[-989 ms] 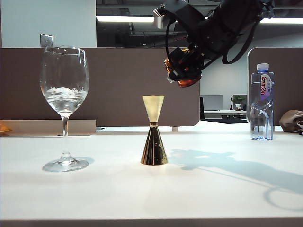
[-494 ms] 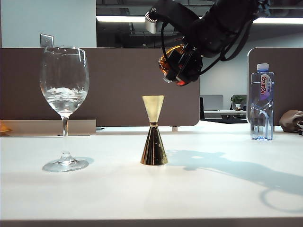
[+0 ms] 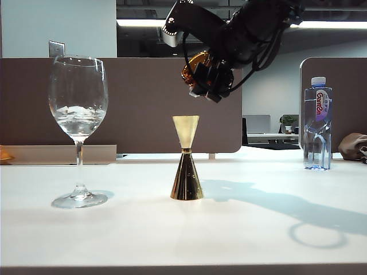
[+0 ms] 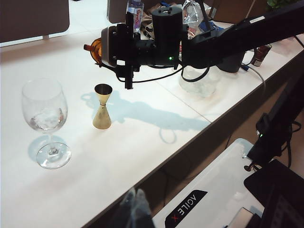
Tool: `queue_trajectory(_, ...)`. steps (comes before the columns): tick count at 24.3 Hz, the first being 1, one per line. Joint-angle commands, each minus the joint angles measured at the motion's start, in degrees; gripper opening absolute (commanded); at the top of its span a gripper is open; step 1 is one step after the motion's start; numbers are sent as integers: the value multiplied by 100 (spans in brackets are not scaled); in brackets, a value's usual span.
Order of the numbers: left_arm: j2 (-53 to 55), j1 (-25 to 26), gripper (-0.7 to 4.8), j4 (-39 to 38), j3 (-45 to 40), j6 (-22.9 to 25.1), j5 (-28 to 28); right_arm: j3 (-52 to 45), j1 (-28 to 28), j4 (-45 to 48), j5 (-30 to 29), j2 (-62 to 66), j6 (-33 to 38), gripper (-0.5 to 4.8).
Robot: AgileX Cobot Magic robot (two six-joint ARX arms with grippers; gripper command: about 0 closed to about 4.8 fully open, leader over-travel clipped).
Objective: Pick up the small amber measuring cup and pour the water in it into the jigger, then pick up the jigger and pour the water in it into the wine glass.
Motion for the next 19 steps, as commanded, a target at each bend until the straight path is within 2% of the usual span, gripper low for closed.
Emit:
queue_trajectory(1, 2, 2, -2, -11, 20, 22, 17, 46, 2, 157, 9, -39, -299, -1)
queue_trajectory(11, 2, 2, -2, -9, 20, 22, 17, 46, 2, 136, 9, -39, -645, -1)
queue_trajectory(19, 2, 2, -2, -9, 20, 22, 17, 46, 2, 87, 52, -46, -1270, -1)
